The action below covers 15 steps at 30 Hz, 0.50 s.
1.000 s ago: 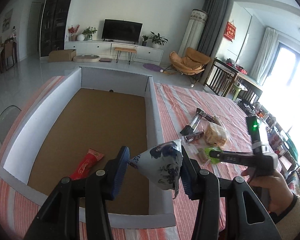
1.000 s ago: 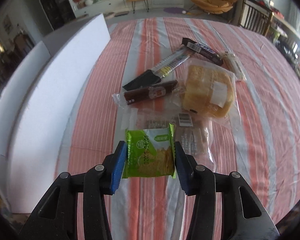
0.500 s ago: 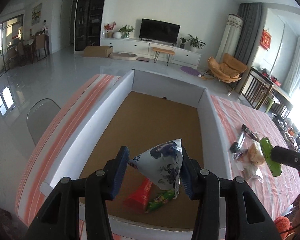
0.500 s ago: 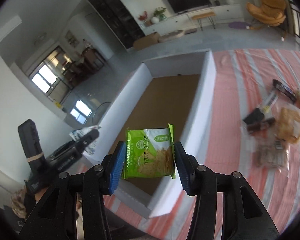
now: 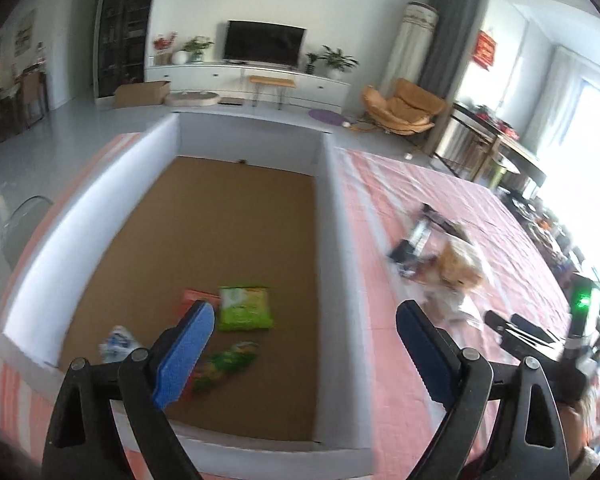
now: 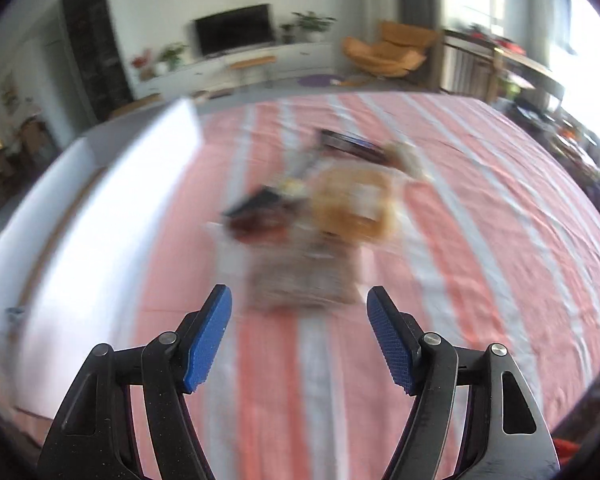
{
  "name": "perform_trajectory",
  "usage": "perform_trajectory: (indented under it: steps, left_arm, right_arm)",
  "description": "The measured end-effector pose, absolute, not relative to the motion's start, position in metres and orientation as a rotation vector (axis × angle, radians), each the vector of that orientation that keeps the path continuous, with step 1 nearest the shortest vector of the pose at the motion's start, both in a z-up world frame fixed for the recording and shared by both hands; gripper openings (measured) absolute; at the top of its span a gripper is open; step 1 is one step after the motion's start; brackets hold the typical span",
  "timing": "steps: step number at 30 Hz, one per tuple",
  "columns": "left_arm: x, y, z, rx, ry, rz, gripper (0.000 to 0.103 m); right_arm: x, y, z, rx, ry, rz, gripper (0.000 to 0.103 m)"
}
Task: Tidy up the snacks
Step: 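Return both tools toward the remaining snacks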
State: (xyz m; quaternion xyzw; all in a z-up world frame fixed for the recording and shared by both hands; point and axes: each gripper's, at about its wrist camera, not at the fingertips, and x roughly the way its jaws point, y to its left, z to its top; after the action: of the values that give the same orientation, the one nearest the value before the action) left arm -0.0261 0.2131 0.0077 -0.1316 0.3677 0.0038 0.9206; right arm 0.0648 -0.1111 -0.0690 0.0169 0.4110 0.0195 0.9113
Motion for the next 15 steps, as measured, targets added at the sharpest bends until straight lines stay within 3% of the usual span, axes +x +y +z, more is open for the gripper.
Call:
perform_trajectory:
  steps: [2, 9, 15]
  left_arm:
    - [-0.018, 0.171, 0.006, -0.249, 0.765, -0.107, 0.101]
    - [0.026, 0.051, -0.039, -0.178, 0.902, -0.283, 0.101]
    - [0.046, 0.017, -0.080, -0.054, 0.941, -0.214, 0.101]
  right_arm:
    - [0.067, -0.146, -0.083, 0.060, 0.854, -0.084, 0.073]
    - [0.061, -0.197, -0.091, 0.191, 0.839, -0.170, 0.073]
    - [0.059, -0.222, -0.103, 0.315, 0.865, -0.217, 0.073]
